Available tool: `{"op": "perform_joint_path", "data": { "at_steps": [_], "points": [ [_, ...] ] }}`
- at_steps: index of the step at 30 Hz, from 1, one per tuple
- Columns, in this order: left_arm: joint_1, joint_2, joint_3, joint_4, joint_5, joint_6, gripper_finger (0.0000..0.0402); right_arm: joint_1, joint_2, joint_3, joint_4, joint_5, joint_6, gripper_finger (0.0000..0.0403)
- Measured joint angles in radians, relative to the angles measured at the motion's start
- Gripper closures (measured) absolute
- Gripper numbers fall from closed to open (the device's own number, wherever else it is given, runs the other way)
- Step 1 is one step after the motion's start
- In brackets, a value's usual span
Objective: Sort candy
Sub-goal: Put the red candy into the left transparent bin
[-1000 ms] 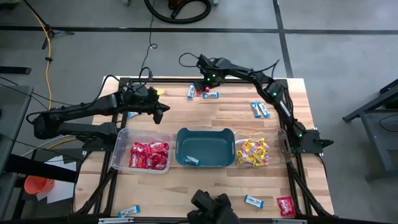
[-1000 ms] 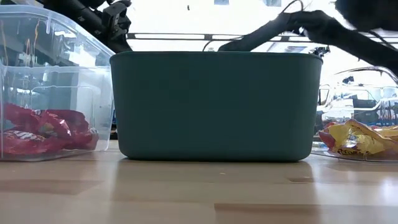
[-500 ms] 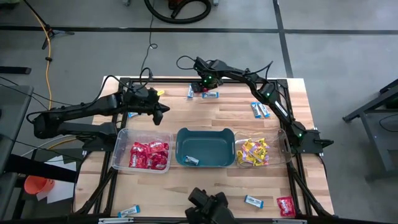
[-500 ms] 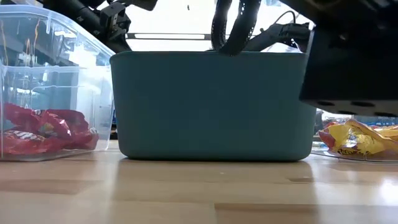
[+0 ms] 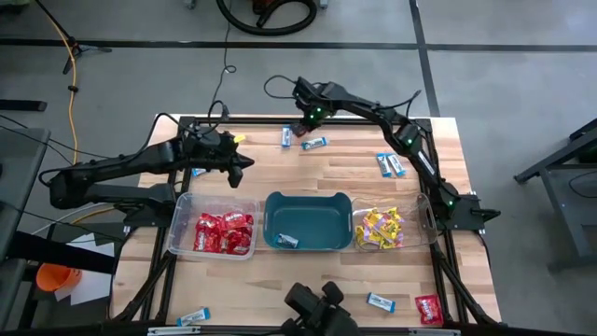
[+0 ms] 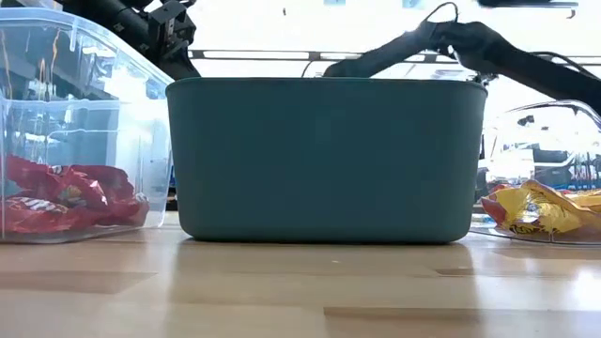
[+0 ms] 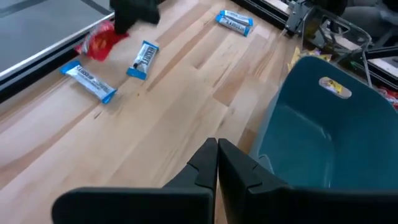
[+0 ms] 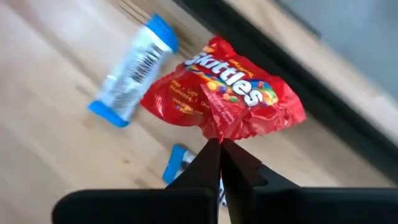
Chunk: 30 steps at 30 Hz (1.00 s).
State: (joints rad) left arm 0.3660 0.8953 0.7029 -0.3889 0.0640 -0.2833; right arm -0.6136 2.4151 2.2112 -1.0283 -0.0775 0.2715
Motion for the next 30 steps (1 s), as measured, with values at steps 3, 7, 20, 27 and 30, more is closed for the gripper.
{"op": "perform_joint_path", "data": {
  "at_steps": [3, 7, 20, 27, 30],
  "points": [
    [0.0, -0.006, 0.0, -0.001, -0.009, 0.0, 0.0401, 0.004, -0.066, 0.0, -0.01, -0.001, -0.061, 0.04],
    [-0.001, -0.006, 0.0, -0.001, -0.06, -0.004, 0.0401, 0.04, -0.162, 0.0, -0.007, -0.019, -0.153, 0.0402],
    [-0.122, 0.001, 0.0, 0.255, -0.087, -0.012, 0.0322, 0.254, -0.371, 0.0, -0.117, -0.102, -0.339, 0.0403],
    [-0.219, 0.011, 0.039, 0.291, -0.119, 0.009, 0.0231, 0.312, -0.448, 0.0, -0.22, -0.099, -0.41, 0.0403],
    [-0.241, 0.038, 0.082, 0.291, -0.144, 0.03, 0.0201, 0.336, -0.475, 0.0, -0.238, -0.11, -0.441, 0.0403]
  ]
}}
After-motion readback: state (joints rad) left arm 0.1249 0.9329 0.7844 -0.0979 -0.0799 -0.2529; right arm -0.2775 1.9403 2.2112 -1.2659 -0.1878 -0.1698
